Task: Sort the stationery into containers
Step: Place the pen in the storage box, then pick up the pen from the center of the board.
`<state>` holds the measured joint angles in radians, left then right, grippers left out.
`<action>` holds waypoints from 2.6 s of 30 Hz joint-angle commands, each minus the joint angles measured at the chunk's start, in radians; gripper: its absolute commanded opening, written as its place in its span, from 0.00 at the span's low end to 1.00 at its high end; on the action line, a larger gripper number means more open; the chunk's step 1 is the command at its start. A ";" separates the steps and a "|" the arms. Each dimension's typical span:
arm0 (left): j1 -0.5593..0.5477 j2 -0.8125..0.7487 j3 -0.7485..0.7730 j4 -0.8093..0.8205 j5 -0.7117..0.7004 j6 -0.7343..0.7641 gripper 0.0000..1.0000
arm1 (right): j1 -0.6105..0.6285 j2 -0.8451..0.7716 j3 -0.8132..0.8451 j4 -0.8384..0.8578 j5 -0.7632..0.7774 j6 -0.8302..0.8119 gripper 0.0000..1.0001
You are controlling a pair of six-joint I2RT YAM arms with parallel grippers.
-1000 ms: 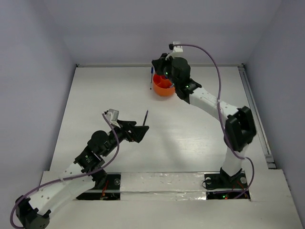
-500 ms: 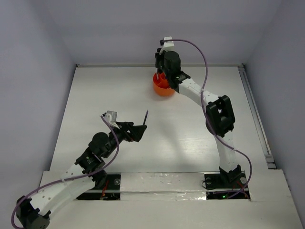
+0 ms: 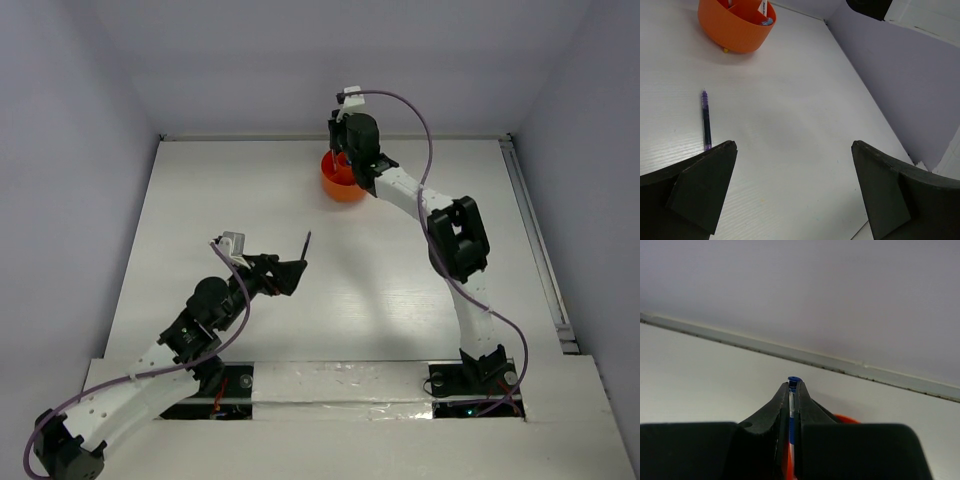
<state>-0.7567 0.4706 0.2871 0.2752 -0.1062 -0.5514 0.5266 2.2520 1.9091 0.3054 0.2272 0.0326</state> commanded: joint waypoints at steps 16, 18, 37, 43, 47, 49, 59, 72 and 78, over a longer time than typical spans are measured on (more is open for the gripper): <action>0.002 0.011 -0.003 0.081 0.025 -0.038 0.99 | 0.004 -0.173 -0.240 0.043 -0.115 -0.088 0.00; 0.002 0.007 0.003 0.071 0.022 -0.041 0.99 | 0.004 -0.207 -0.266 0.047 -0.120 -0.079 0.18; 0.002 0.003 0.115 -0.039 -0.018 0.019 0.99 | 0.004 -0.443 -0.435 -0.048 -0.193 0.058 0.54; 0.002 0.005 0.141 -0.047 -0.026 0.027 0.99 | 0.004 -0.598 -0.565 -0.117 -0.305 0.165 0.46; 0.002 0.003 0.153 -0.060 -0.038 0.025 0.99 | 0.018 -0.669 -0.694 -0.138 -0.371 0.228 0.28; 0.002 0.000 0.165 -0.070 -0.044 0.027 0.99 | 0.038 -0.690 -0.766 -0.147 -0.385 0.243 0.19; 0.002 -0.012 0.247 -0.146 -0.075 0.031 0.99 | 0.222 -0.591 -0.825 -0.221 -0.345 0.328 0.39; 0.002 -0.070 0.193 -0.206 -0.089 -0.021 0.95 | 0.279 -0.229 -0.484 -0.497 -0.146 0.374 0.62; 0.002 -0.082 0.179 -0.217 -0.086 -0.030 0.94 | 0.288 -0.123 -0.361 -0.574 -0.098 0.374 0.60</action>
<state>-0.7567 0.3996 0.4805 0.0429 -0.1879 -0.5690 0.7956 2.1017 1.4807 -0.2024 0.0757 0.3977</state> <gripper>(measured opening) 0.947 0.608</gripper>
